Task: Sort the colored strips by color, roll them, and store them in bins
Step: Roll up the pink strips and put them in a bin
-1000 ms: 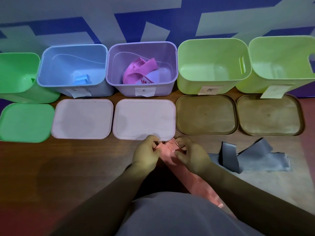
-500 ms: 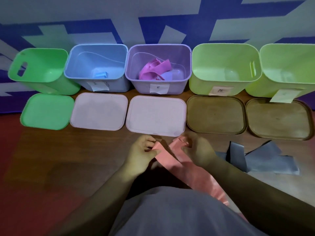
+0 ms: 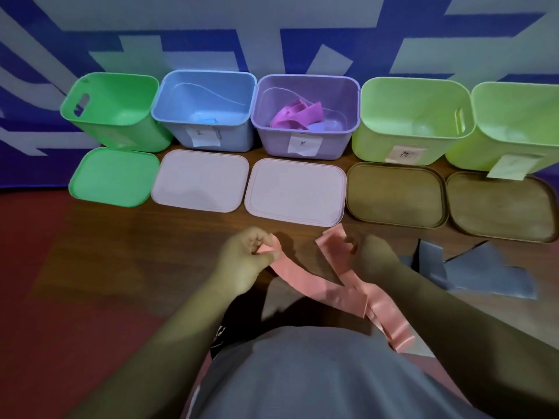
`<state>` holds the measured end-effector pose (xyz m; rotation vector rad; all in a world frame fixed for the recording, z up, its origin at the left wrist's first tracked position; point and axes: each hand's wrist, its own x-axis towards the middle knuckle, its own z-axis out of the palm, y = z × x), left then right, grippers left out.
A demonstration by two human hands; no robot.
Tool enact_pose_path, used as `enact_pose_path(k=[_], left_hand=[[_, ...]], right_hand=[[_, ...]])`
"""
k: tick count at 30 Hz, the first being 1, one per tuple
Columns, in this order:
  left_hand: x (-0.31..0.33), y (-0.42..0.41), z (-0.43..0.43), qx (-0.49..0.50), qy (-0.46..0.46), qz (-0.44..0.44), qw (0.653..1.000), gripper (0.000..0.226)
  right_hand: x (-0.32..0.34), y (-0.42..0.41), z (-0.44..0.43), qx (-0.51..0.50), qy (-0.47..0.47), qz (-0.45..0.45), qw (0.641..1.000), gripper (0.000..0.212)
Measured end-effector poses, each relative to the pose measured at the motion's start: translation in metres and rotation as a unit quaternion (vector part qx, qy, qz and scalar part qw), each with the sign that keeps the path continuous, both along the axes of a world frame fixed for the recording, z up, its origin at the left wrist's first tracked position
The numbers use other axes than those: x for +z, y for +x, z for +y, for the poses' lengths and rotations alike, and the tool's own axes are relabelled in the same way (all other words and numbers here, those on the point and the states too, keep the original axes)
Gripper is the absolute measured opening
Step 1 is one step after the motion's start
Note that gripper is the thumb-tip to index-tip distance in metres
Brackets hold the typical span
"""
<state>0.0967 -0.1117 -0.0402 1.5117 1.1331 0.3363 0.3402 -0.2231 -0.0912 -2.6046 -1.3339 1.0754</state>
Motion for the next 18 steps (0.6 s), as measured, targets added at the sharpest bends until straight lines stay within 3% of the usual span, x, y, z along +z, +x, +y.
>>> enact_pose_path(k=[6, 9, 18], left_hand=[[-0.006, -0.024, -0.005, 0.005, 0.020, 0.025, 0.999, 0.023], [-0.010, -0.038, -0.001, 0.018, 0.033, 0.035, 0.999, 0.027], [-0.018, -0.110, 0.022, 0.014, 0.043, 0.087, 0.995, 0.017]], right_hand=[[0.025, -0.022, -0.003, -0.047, 0.039, 0.071, 0.996, 0.041], [0.038, -0.043, -0.002, -0.073, 0.124, 0.110, 0.984, 0.019], [0.063, -0.120, 0.041, 0.022, 0.143, 0.173, 0.974, 0.015]])
